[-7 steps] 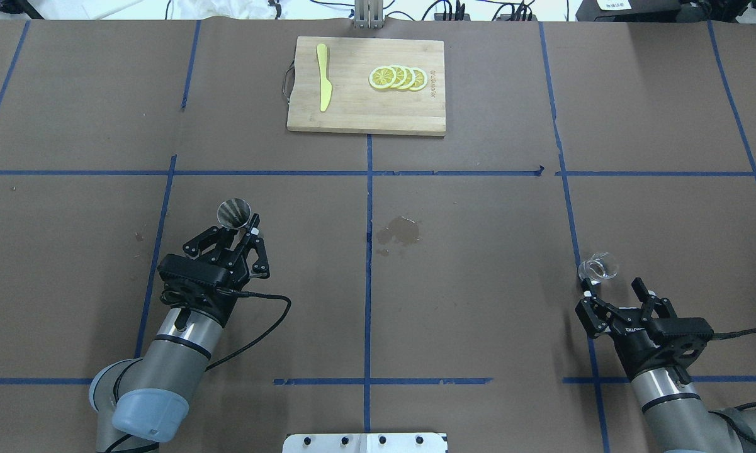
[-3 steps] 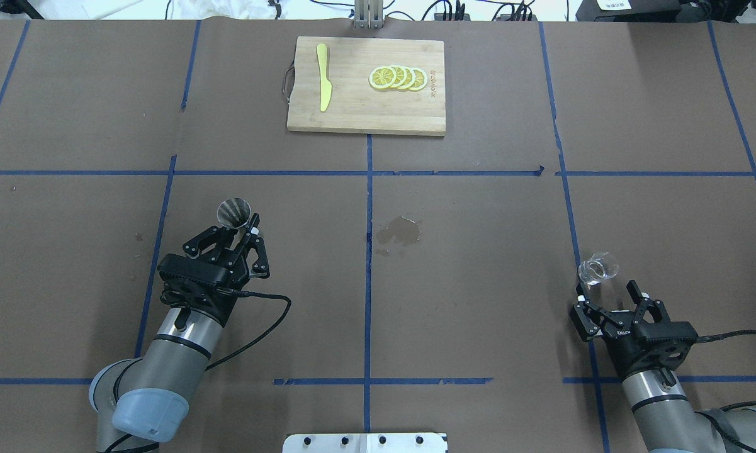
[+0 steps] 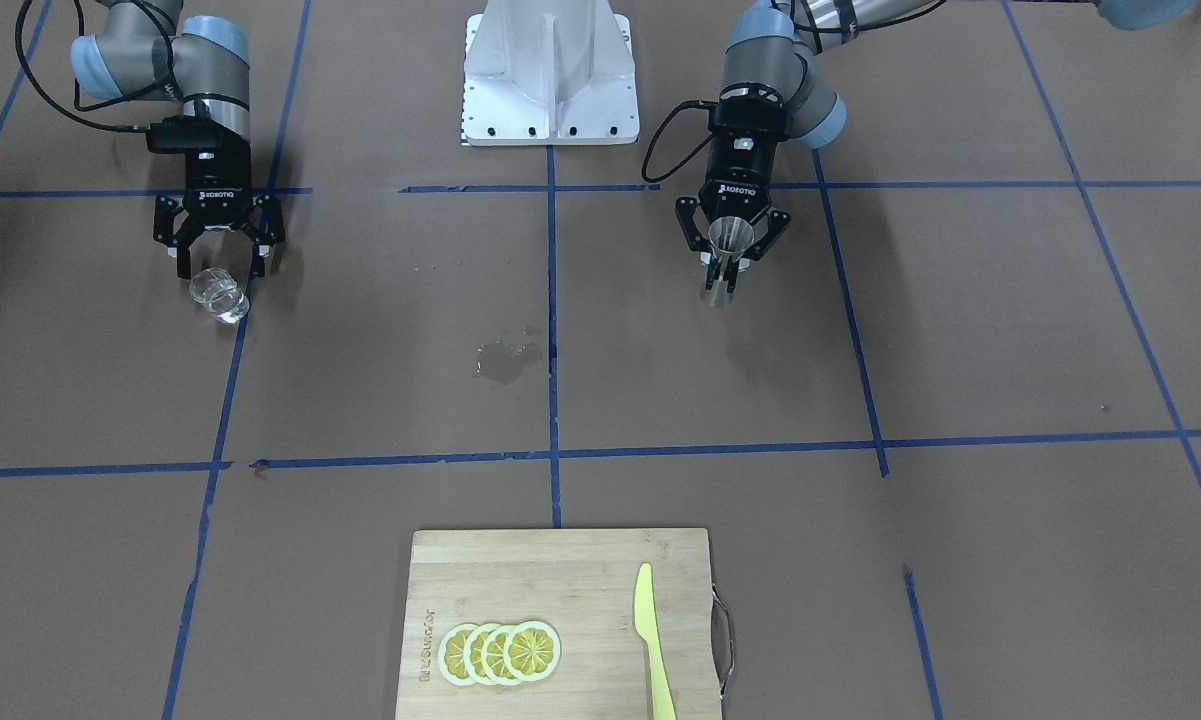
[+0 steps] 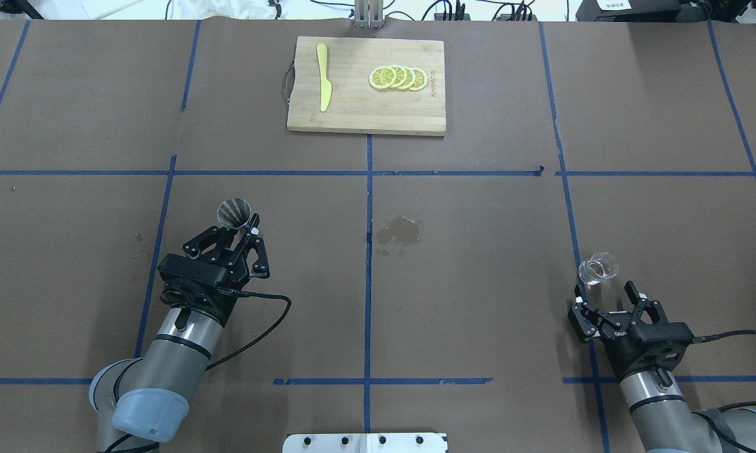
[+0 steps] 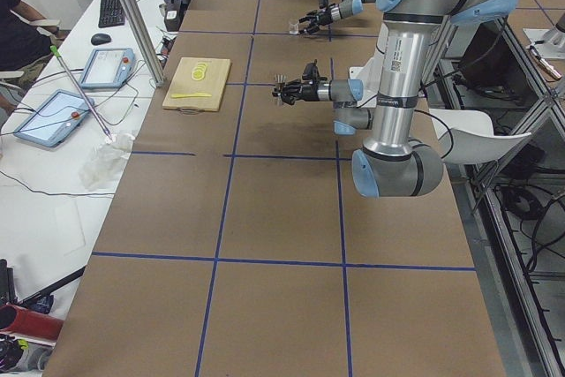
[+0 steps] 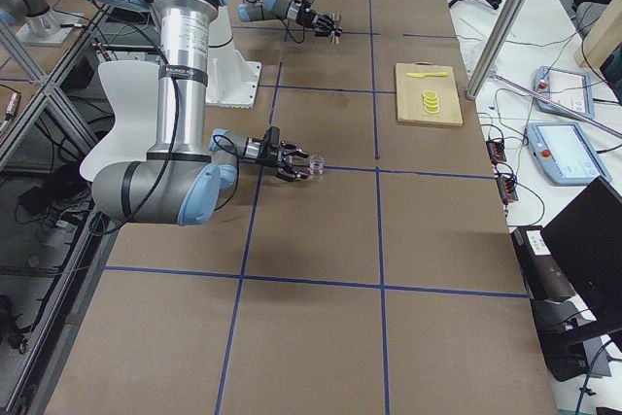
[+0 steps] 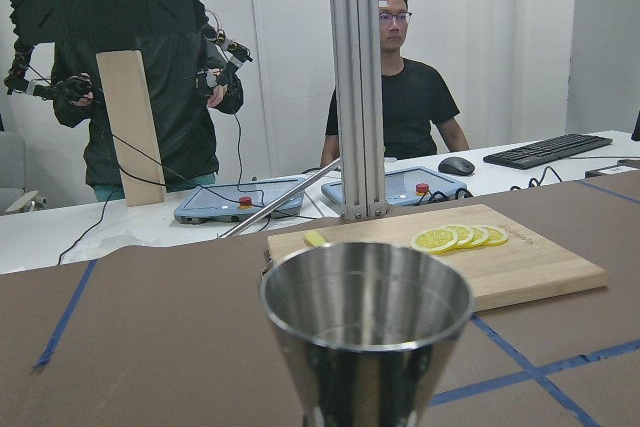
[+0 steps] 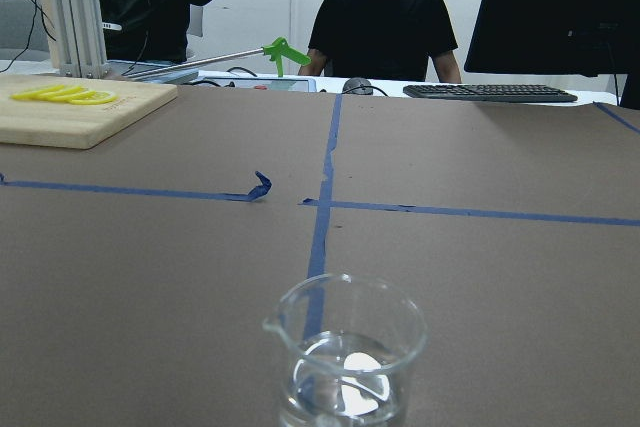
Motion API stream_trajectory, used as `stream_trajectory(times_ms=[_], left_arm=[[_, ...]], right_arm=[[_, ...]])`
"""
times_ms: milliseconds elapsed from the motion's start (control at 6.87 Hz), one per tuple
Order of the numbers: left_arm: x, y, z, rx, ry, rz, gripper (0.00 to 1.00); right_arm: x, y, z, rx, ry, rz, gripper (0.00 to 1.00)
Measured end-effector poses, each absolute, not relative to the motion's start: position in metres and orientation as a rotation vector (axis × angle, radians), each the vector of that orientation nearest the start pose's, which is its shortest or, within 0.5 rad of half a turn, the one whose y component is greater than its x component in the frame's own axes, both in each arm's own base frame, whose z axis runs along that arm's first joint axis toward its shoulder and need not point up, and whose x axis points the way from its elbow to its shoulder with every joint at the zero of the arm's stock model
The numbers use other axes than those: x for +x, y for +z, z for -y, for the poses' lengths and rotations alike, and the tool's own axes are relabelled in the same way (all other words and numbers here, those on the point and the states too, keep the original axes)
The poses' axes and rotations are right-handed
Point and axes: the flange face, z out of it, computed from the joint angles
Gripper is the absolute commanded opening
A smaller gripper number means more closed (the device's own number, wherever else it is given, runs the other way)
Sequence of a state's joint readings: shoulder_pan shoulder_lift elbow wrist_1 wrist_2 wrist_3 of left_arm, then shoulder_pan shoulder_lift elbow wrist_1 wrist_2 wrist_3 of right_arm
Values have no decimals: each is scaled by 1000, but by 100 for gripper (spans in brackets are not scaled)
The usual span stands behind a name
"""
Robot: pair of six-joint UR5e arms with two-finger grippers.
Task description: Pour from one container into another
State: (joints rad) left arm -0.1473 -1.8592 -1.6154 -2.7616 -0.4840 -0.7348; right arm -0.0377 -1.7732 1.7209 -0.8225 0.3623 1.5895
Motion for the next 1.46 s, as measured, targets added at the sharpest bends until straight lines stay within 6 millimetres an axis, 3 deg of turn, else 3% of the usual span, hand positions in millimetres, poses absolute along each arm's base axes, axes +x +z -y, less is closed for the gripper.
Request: stream_trajectory(times_ms=[437, 1020, 1165, 1457], left_arm=[[504, 344, 299, 1354, -282, -766, 0], [504, 344, 299, 1355, -284, -767, 0], [504, 343, 299, 1354, -284, -768, 0], [503, 343, 299, 1354, -285, -770, 0]], right_arm=[[-429, 545, 226, 1151, 430, 637, 95], [-432, 551, 236, 1169, 422, 621, 90], [-431, 554, 239, 1172, 424, 613, 86], [-429, 559, 244, 1175, 429, 601, 60]])
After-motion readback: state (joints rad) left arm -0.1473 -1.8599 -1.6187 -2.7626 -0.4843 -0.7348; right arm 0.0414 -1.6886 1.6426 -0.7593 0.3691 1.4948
